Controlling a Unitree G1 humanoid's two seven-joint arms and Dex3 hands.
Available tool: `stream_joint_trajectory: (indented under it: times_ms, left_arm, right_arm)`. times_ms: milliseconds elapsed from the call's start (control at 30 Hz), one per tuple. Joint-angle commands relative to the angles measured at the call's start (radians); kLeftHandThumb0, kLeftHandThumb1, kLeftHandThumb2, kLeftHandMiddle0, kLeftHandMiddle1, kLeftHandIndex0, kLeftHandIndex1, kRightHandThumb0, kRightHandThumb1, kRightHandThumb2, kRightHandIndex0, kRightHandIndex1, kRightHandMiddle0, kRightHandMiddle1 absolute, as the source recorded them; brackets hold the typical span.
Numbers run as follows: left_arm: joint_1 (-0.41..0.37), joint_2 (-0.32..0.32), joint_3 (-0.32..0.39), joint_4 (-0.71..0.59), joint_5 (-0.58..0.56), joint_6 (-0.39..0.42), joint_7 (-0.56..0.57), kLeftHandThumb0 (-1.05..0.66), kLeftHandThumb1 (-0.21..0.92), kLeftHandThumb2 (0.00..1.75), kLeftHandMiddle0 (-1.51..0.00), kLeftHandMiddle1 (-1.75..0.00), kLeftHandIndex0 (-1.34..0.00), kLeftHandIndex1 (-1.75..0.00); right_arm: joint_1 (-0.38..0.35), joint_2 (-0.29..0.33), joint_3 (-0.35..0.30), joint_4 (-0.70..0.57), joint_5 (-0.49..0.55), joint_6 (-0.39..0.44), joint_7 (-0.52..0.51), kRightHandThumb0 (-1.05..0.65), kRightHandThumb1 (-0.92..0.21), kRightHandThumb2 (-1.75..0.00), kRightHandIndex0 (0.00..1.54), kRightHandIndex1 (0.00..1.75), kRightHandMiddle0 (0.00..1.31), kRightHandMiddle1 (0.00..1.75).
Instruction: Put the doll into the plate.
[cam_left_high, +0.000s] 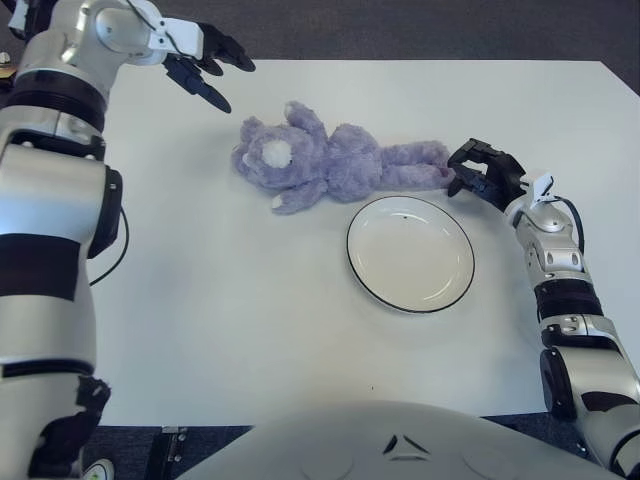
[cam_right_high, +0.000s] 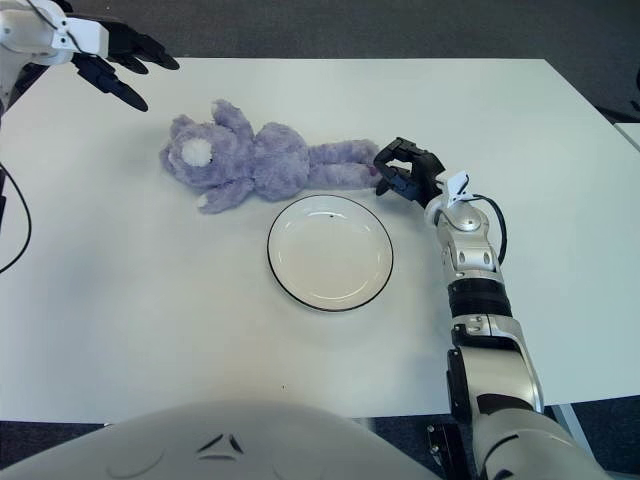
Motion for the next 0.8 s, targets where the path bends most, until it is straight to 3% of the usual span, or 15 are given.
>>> stream_joint_trajectory:
  times_ms: [0,433,767]
  left_arm:
    - [-0.023,-0.011,-0.020,0.014,0.015,-0.002,-0.029,-0.61,0.82,0.00,-0.58,0.00,-0.48,0.00]
    - [-0.044,-0.065,-0.039,0.030,0.006,0.010,-0.138,-0.60,0.80,0.00,-0.56,-0.01,-0.46,0.00]
    - [-0.020,-0.101,0.055,0.048,-0.114,-0.007,-0.252,-0.57,0.80,0.00,-0.61,-0.02,-0.47,-0.01]
  right_arm:
    - [0.055,0.005,0.032,0.045,-0.032,0.043,0.024,-0.36,-0.92,-0.31,0.82,1.40,0.43,1.52]
    - [0.059,-0.002,0.044,0.042,-0.037,0.030,0.028,-0.36,-0.92,-0.30,0.82,1.38,0.44,1.51]
    - [0.065,-0.005,0.049,0.037,-0.033,0.018,0.033,-0.36,-0.92,-0.30,0.82,1.36,0.44,1.50]
